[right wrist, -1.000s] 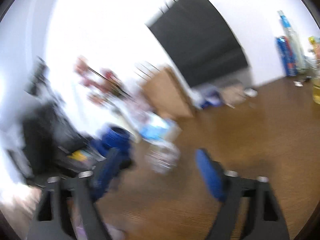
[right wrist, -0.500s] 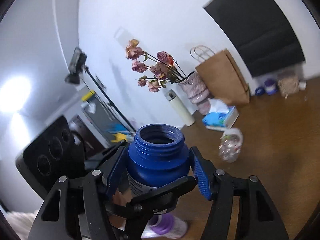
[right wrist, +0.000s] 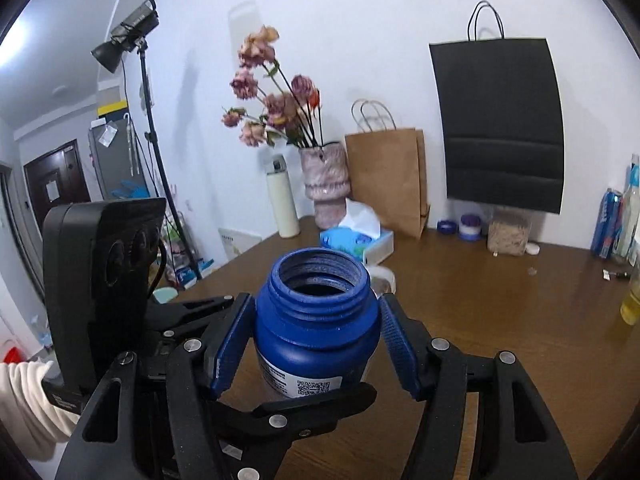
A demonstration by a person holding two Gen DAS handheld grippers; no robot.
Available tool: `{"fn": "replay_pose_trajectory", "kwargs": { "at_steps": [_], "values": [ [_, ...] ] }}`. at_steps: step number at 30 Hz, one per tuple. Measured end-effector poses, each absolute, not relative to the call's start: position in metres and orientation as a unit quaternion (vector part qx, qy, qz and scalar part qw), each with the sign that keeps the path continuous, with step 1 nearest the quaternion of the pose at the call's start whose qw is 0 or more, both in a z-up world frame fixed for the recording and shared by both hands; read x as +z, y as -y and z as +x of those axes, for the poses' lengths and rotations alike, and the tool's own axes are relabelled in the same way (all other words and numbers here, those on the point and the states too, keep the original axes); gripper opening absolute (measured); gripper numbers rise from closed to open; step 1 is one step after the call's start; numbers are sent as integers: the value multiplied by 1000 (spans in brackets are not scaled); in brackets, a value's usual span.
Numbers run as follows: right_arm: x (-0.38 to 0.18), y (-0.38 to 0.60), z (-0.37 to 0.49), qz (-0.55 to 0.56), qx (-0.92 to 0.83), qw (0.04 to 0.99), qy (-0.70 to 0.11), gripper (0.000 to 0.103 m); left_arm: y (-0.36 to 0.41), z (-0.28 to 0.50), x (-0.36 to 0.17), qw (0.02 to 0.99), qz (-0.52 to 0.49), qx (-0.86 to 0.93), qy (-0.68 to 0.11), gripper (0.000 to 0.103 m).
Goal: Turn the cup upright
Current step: 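Grasp the upright bottle with the right gripper while the left gripper releases it, then lower the bottle upright onto the table and open the right gripper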
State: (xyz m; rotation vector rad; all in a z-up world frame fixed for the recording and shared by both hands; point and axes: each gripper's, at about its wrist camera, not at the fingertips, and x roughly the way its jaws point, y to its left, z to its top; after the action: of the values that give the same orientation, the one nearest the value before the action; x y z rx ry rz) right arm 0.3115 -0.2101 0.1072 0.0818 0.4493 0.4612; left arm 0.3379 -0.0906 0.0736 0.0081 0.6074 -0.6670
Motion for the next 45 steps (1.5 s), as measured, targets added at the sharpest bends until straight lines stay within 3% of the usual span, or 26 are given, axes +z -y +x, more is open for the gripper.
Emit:
{"fn": "replay_pose_trajectory", "kwargs": {
  "at_steps": [5,7,10,19,24,35,37,45],
  "values": [
    [96,208,306,49,227,944,-234,68,90,317,67,897,-14,-306,-318,75],
    [91,207,294,49,233,944,-230,68,85,296,51,901,-37,-313,-298,85],
    [74,200,284,9,223,943,-248,68,90,283,22,918,29,-285,-273,86],
    [35,202,300,-9,202,928,-312,68,89,299,-1,900,32,-297,-319,86],
    [12,193,312,-43,180,917,-353,68,90,297,-6,902,70,-299,-303,96],
    [14,190,316,-53,171,919,-351,69,84,301,-6,911,66,-276,-300,99],
    [18,190,312,-51,173,920,-347,74,82,298,-2,915,60,-272,-293,103],
    [57,208,276,-45,155,938,-306,78,65,265,32,933,70,-258,-240,103]
  ]
}}
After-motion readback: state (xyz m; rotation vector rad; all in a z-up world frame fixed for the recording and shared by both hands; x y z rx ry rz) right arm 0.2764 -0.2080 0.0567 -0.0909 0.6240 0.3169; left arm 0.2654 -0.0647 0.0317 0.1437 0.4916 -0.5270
